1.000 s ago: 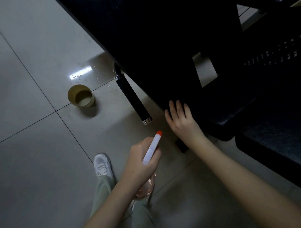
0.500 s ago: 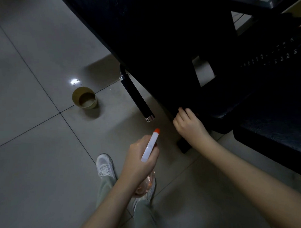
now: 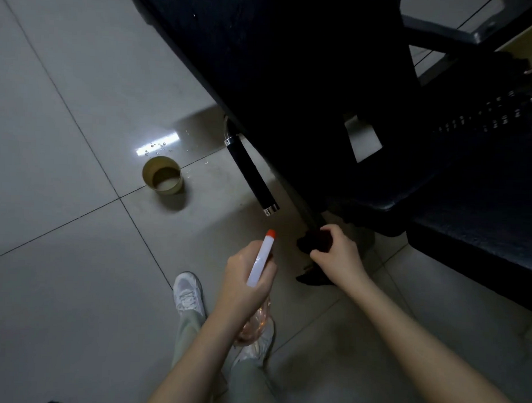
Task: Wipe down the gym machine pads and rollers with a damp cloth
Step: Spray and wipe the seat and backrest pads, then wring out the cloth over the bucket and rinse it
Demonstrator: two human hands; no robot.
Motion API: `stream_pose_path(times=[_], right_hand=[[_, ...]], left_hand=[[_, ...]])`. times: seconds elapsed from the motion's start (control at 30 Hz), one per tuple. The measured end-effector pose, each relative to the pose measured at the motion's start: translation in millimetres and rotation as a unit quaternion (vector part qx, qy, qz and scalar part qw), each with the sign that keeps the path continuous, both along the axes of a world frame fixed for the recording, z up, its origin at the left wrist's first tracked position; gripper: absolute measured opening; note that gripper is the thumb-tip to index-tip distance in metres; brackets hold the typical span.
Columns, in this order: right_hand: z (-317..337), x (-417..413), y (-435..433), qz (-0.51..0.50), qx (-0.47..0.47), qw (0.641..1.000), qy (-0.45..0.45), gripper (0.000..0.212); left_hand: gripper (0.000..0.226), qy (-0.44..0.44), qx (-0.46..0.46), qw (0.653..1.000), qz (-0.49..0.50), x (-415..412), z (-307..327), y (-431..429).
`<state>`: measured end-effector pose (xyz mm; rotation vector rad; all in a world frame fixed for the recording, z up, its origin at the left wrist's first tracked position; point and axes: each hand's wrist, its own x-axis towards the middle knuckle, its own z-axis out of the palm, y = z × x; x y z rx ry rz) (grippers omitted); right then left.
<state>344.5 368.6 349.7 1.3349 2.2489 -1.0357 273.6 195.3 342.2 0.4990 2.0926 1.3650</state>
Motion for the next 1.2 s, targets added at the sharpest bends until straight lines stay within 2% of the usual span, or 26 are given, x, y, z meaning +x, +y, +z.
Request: stream_pose_path(times=[0.1, 0.23, 0.33, 0.5, 0.63, 0.73, 1.2], right_hand=[[-0.8, -9.9, -11.8, -0.103, -0.079, 0.992, 0.008, 0.050], [-11.2, -31.8, -32.3, -0.194, -0.185, 0.963, 0.014, 0.048], [-26.5, -53.4, -52.2, -0.235, -0.232, 0.944, 0.006, 0.049], [-55.7, -100.1, -90.7, -0.292, -0.286, 0.913, -0.009, 0.047], [-92.4, -149.2, -121.9, -0.304, -0.297, 0.905, 0.001, 0.035], [-128.0, -187.6, -143.0, -0.292, -0.309, 0.905, -0.003, 0.027], [-304.7, -325.4, -165.6, -0.188, -0.372, 0.909, -0.003, 0.031]], left_hand=[[0.016, 0.018, -0.015, 1.000, 0.008, -4.1, -2.1, -9.6], [0.018, 0.055, -0.031, 0.998, 0.011, -17.4, -11.4, -25.9], [0.018, 0.053, -0.037, 0.997, 0.032, -33.2, -24.8, -43.2], [0.034, 0.033, -0.055, 0.996, 0.068, -70.6, -53.2, -77.9], [0.032, 0.011, -0.082, 0.990, 0.112, -108.8, -93.7, -107.9], [0.041, 0.001, -0.116, 0.983, 0.145, -140.0, -134.5, -129.9], [0.058, -0.007, -0.195, 0.946, 0.261, -272.1, -337.4, -190.2]])
